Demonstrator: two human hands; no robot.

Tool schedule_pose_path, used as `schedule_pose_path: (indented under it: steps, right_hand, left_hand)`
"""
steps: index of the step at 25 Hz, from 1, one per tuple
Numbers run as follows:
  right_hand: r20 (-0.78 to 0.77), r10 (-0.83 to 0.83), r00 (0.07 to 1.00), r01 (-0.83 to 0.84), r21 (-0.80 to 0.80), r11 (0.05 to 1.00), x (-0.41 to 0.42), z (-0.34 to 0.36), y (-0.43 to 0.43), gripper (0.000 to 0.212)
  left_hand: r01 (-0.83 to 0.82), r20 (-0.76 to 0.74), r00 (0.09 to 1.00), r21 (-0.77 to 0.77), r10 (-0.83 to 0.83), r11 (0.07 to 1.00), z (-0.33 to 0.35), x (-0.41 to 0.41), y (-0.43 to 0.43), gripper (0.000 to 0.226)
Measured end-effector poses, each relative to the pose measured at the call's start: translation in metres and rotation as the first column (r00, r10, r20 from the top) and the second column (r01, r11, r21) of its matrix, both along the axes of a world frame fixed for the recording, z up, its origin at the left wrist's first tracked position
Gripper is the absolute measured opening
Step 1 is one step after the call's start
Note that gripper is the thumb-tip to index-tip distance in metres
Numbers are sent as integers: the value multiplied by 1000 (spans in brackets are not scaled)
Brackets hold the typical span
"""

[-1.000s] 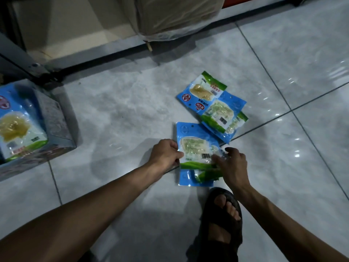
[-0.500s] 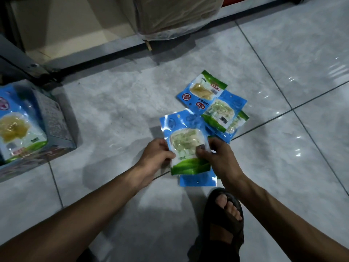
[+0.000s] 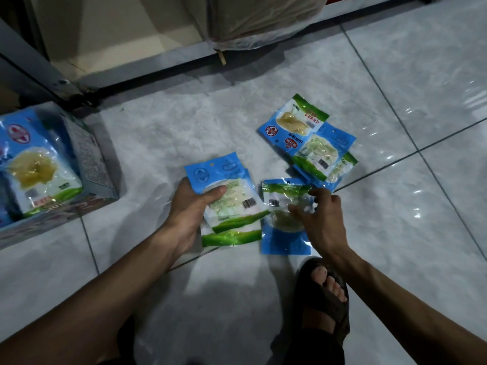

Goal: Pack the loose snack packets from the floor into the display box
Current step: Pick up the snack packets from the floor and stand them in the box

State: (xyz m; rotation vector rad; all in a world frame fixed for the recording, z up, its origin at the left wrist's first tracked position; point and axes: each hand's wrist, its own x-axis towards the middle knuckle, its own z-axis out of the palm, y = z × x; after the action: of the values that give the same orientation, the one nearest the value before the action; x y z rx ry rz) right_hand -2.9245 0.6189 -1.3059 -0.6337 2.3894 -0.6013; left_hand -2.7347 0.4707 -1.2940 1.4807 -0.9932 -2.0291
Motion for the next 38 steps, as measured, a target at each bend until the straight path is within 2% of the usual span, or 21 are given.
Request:
schedule_pose_path:
  steps: [2, 4, 7, 9, 12, 13, 14, 17, 19, 22, 24, 27, 29, 32, 34, 36, 38]
  right_hand:
    - [38, 14, 999, -16, 73, 997, 2, -13, 6, 68]
    - [53, 35, 998, -38, 56, 998, 8, -21, 4, 67]
    - [71, -13, 997, 20, -99, 995, 12, -24, -2, 61]
    - [98, -51, 994, 64, -133, 989, 11, -22, -4, 53]
    - [100, -15, 995, 17, -16, 1000, 10, -15, -9, 19]
    - [122, -9, 992, 9, -1, 1000, 10, -11, -11, 7]
    - [171, -21, 985, 24, -17, 1000, 12, -5, -14, 9]
    - [310, -45, 950, 110, -194, 975, 19, 24, -32, 18]
    - [240, 23, 971, 69, -370, 927, 23, 47, -52, 17]
    - [46, 210, 977, -148, -567, 810, 35, 69, -79, 4]
    - [-127, 375, 918, -379, -560, 737, 48, 67, -87, 17]
    - [-189, 513, 837, -527, -528, 666, 62, 51, -85, 29]
    - [-143, 546, 825, -531, -524, 666, 68, 46, -85, 31]
    - [-17, 566, 824, -493, -513, 703, 81, 49, -94, 39]
    - [209, 487, 848, -292, -582, 759, 92, 55, -106, 45]
    - [436, 380, 816, -58, -593, 803, 106, 64, -120, 37]
    - [517, 369, 772, -6, -575, 818, 128, 75, -133, 33]
  left_hand:
    - [29, 173, 985, -114, -9, 993, -4, 8, 0, 66]
    - [106, 297, 954, -201, -42, 974, -3, 13, 0, 90]
    - [161, 279, 957, -263, -85, 951, -1, 17, -2, 106]
    - [214, 312, 944, -329, -108, 920, 1, 18, -4, 87]
    - [288, 376, 915, -360, -144, 887, 3, 22, -8, 27]
    - [305, 391, 907, -346, -159, 887, 2, 25, -10, 15]
    - [320, 394, 901, -325, -180, 890, 1, 28, -12, 10]
    - [368, 367, 893, -258, -261, 894, 3, 38, -21, 10]
    - [398, 342, 887, -225, -310, 890, 9, 47, -28, 8]
    - [309, 257, 930, -164, -262, 937, 13, 57, -38, 12]
    - [197, 180, 968, -113, -175, 974, 20, 59, -43, 17]
    - [50, 109, 993, 5, -50, 999, 29, 64, -51, 34]
    - [62, 45, 997, 55, -65, 997, 34, 71, -52, 29]
    - [79, 48, 996, -22, -78, 997, 38, 84, -53, 14]
    - [82, 105, 992, -108, -71, 991, 42, 94, -59, 15]
    - [110, 166, 983, -195, -78, 974, 50, 108, -66, 16]
    - [89, 209, 977, -259, -34, 962, 60, 122, -70, 13]
